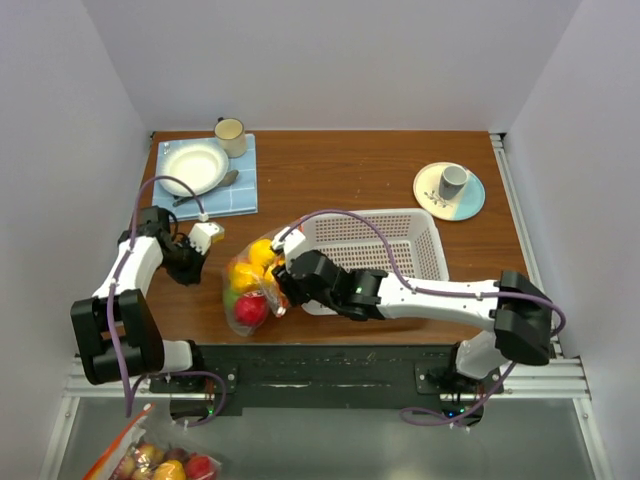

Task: Open the zip-top bag and remove the fake food

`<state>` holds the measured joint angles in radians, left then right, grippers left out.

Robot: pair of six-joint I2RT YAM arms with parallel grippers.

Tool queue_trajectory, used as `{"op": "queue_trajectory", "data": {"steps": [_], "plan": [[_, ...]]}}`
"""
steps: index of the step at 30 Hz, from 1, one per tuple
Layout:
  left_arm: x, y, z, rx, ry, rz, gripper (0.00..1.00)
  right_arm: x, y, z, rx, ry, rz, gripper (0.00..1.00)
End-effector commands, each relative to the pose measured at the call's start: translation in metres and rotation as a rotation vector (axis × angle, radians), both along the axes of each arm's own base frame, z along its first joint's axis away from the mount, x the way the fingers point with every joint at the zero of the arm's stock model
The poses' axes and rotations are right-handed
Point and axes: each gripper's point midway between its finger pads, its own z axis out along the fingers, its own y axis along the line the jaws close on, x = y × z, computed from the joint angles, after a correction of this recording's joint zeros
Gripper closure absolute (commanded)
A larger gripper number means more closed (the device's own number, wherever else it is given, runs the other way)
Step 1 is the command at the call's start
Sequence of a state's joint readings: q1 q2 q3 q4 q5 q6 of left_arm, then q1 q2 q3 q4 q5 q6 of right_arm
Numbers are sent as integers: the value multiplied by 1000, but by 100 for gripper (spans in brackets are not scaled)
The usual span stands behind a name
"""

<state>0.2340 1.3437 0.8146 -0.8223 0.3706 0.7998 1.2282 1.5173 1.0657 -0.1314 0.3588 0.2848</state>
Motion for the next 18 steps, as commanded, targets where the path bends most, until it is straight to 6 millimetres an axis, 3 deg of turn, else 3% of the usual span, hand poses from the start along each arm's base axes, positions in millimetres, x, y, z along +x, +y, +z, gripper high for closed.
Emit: {"op": "queue_trajectory", "data": {"steps": [1,2,4,7,9,10,11,13,14,15,18], "plan": [[20,-3,35,-18,-86,13,94,-6,14,-42,-78,69,11,81],[22,-3,42,-20,-99,16,94,-9,21,-46,-79,78,26,75],[29,-7,61,-43,-132,13,93,-16,32,-62,-99,94,51,73],[34,-17,85,-105,-153,7,93,-25,53,-62,-82,95,98,60],[34,-24,93,-128,-153,-6,92,-27,68,-64,-80,102,122,45],[35,-26,94,-134,-155,-11,92,-27,79,-55,-63,96,136,40],[35,-28,94,-134,-155,-17,92,-27,83,-62,-77,101,141,31],[36,-29,89,-128,-149,-18,92,-27,93,-59,-66,98,152,22],[35,-33,86,-130,-140,-24,92,-29,95,-64,-73,102,157,6],[35,-36,83,-131,-133,-27,92,-28,96,-64,-66,101,155,1],[35,-54,79,-145,-125,-57,92,-24,92,-68,-67,93,121,1]]}}
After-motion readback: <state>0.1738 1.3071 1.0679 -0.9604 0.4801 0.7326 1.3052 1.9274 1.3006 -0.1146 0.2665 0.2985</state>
